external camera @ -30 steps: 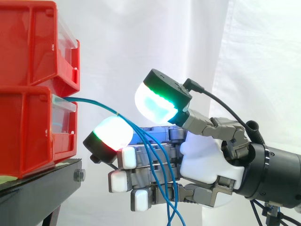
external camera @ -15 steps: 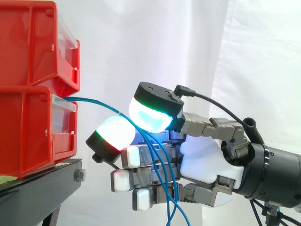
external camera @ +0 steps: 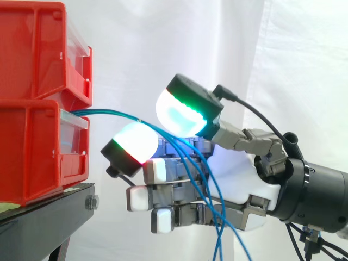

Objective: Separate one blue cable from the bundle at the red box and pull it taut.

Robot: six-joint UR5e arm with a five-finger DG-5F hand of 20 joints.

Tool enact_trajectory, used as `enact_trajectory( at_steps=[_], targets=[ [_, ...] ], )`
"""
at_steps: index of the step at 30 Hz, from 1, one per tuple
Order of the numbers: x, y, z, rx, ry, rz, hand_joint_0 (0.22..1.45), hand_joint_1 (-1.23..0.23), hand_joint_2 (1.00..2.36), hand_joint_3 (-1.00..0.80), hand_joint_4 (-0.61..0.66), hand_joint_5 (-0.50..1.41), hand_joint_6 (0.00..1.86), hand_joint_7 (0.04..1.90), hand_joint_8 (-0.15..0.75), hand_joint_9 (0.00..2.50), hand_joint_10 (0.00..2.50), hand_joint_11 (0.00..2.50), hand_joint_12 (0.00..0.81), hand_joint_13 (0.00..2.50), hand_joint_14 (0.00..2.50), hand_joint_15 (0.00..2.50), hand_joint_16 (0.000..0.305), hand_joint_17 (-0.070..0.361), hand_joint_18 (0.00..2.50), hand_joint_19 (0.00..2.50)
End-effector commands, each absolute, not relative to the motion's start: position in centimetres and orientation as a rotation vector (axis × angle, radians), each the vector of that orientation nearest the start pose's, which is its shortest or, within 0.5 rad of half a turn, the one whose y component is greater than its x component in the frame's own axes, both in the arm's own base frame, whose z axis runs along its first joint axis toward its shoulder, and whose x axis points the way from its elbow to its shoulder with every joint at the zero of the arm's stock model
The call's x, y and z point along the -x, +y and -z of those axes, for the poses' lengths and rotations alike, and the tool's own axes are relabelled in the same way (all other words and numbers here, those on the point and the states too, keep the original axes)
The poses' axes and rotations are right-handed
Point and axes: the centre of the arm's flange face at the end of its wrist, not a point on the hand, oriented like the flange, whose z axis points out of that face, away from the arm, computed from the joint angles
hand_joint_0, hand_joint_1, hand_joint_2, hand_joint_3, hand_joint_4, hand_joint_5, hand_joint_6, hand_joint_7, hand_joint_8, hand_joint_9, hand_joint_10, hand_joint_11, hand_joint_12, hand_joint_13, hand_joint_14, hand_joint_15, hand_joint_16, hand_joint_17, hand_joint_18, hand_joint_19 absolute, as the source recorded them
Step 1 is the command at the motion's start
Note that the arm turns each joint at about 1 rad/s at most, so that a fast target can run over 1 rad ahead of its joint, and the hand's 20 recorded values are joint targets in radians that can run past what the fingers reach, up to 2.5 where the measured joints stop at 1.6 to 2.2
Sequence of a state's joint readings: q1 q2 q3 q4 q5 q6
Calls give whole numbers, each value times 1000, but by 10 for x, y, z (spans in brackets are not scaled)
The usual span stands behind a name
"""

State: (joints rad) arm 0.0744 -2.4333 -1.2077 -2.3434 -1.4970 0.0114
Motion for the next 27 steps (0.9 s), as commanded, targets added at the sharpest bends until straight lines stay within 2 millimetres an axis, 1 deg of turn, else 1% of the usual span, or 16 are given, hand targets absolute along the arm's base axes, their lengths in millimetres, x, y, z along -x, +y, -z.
enact_trajectory(
  at_steps=[1, 3, 8, 10, 12, 14, 17, 19, 22, 27],
  targets=[
    [-802, -82, -191, -1000, 972, -1369, 587, -697, 1002, -472, 247, -209, 816, 1048, 415, 995, 11, 747, 388, 943, 16, 509, 57, 127, 931, 674],
    [-803, -82, -192, -998, 975, -1371, 583, -672, 1000, -500, 246, -208, 820, 1053, 416, 1008, 9, 747, 388, 952, 14, 510, 57, 128, 934, 672],
    [-802, -81, -191, -1000, 988, -1371, 612, -636, 1002, -475, 243, -202, 826, 1064, 415, 1025, 12, 749, 384, 963, 16, 508, 56, 125, 944, 684],
    [-803, -81, -192, -997, 990, -1375, 615, -643, 1007, -411, 232, -201, 830, 1047, 414, 1034, 9, 751, 386, 965, 14, 513, 56, 126, 946, 684],
    [-803, -82, -192, -997, 991, -1374, 606, -667, 1014, -288, 210, -202, 835, 1072, 419, 1034, 12, 760, 383, 967, 14, 517, 56, 126, 953, 693],
    [-803, -80, -192, -996, 994, -1376, 593, -679, 1018, -224, 208, -202, 838, 1081, 416, 1033, 11, 753, 386, 967, 16, 512, 56, 126, 956, 701],
    [-803, -80, -192, -996, 994, -1376, 590, -725, 1018, -155, 217, -203, 843, 1096, 436, 1036, 8, 756, 402, 985, 14, 515, 59, 133, 982, 683],
    [-803, -80, -192, -991, 998, -1376, 598, -756, 1019, -139, 222, -204, 842, 1112, 430, 1022, 12, 767, 399, 978, 14, 518, 58, 130, 975, 693],
    [-802, -79, -191, -980, 1025, -1381, 613, -807, 1020, -140, 214, -211, 850, 1071, 425, 1008, 9, 782, 394, 979, 15, 521, 57, 127, 975, 698],
    [-799, -80, -187, -996, 1056, -1374, 636, -850, 1017, -225, 227, -212, 850, 1072, 422, 1014, 9, 786, 387, 995, 17, 526, 57, 127, 999, 693]
  ],
)
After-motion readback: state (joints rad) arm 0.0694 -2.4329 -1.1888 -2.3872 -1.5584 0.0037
